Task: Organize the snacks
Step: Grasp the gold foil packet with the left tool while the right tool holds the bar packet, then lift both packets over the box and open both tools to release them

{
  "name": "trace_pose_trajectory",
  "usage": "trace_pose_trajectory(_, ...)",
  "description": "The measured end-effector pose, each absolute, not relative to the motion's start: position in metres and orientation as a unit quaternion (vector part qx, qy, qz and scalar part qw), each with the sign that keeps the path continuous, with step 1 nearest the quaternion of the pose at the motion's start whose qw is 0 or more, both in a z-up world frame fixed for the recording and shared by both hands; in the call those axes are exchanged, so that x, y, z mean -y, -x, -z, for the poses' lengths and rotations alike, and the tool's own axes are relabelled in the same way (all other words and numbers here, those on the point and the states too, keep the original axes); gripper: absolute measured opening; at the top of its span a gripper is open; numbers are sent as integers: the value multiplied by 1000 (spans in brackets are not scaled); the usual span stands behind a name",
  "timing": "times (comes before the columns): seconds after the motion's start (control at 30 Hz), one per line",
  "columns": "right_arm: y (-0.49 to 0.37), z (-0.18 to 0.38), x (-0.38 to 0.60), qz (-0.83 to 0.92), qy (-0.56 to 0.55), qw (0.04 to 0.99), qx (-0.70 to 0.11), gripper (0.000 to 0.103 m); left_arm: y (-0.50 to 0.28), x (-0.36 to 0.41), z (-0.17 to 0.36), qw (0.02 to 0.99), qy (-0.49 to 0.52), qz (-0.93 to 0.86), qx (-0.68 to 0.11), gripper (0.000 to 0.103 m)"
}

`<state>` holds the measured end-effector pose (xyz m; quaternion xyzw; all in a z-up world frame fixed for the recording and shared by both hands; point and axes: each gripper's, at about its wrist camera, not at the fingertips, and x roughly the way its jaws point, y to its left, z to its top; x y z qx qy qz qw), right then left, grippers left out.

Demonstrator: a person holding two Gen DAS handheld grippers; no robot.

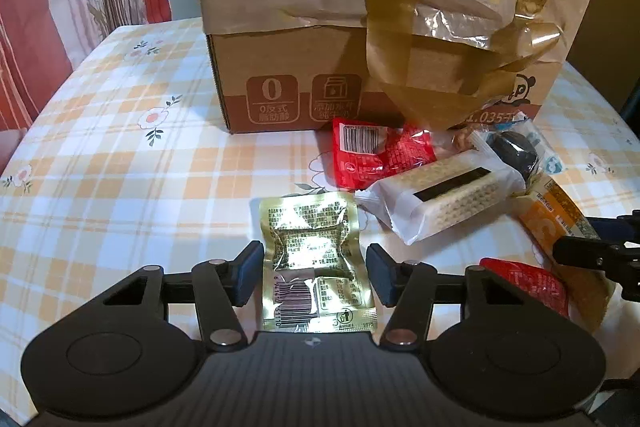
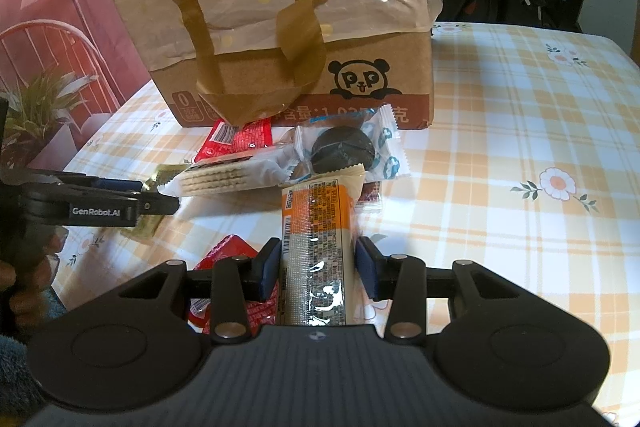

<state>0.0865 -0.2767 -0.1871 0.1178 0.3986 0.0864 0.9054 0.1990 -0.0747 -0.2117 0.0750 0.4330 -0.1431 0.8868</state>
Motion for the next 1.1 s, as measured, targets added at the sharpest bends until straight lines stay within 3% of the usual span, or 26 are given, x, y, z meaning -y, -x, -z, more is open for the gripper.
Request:
trace_pose_trajectory(0.27, -86, 187, 277, -85, -118, 906, -398, 43, -198, 66, 205, 892, -59, 139, -425, 52)
trace_pose_trajectory(1.1, -84, 183, 281, -85, -130, 906, -395, 42, -187, 43, 176, 915, -17, 124, -383, 52)
